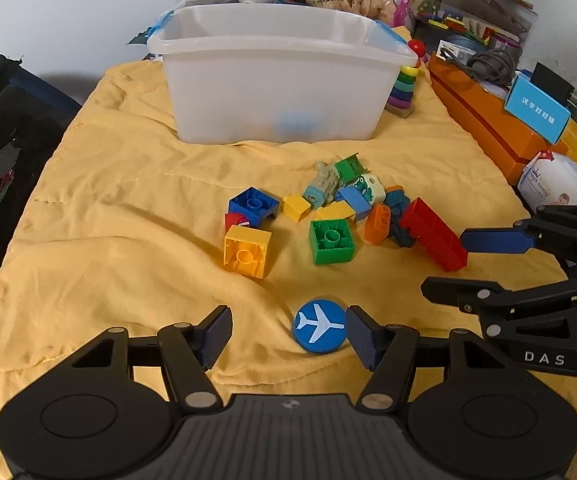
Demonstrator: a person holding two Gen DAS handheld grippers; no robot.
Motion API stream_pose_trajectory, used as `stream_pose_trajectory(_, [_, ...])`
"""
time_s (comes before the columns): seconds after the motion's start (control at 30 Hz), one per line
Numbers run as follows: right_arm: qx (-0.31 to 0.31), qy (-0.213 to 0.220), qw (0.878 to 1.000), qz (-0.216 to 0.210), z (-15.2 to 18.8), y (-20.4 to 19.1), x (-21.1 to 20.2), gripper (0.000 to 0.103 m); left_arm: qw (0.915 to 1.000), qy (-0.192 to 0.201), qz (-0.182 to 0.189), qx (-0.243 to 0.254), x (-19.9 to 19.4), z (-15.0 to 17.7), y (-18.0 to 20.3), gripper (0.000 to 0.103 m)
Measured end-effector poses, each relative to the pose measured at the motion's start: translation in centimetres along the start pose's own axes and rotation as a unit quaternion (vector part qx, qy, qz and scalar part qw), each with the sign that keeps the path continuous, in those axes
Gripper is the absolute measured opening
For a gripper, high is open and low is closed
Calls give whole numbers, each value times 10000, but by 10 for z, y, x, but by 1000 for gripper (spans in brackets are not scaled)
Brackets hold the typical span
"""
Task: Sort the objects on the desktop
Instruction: 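Grasp the long red Lego brick with the right while the left grasps a green brick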
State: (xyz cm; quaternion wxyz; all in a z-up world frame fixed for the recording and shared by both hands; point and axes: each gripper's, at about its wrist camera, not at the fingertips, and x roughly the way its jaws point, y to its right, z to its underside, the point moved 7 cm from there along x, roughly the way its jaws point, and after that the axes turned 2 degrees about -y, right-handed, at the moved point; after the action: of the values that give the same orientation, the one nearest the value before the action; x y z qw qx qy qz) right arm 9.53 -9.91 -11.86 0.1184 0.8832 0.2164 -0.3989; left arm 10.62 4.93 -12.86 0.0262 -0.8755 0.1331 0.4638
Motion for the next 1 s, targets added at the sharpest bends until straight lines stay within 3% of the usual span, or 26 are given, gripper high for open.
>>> stream_pose_trajectory(0.3, [-20,-106,9997,222,1,3,5,55,9999,-41,115,83,4,-2,2,66])
stream_pose_trajectory(0.47, [-469,-72,9948,901,1,10,12,50,9998,-49,125,139,6,-3,2,66])
stream_pose_trajectory(0.57, [-590,-217,9931,991,3,15,25,39,9998,-57,111,162,6,-3,2,66])
stream_pose_trajectory(0.77, [-994,-383,9853,1335,11,16,44,38,9997,-104,74,192,7,-2,-1,66])
stream_pose_trajectory(0.87, [-874,-481,9872,1248,13,22,49,28,9998,-117,76,148,7,-2,-4,66])
stream_pose_trajectory(1.0, [-451,-518,9932,936,10,29,39,25,9998,-119,91,102,8,-2,-5,66])
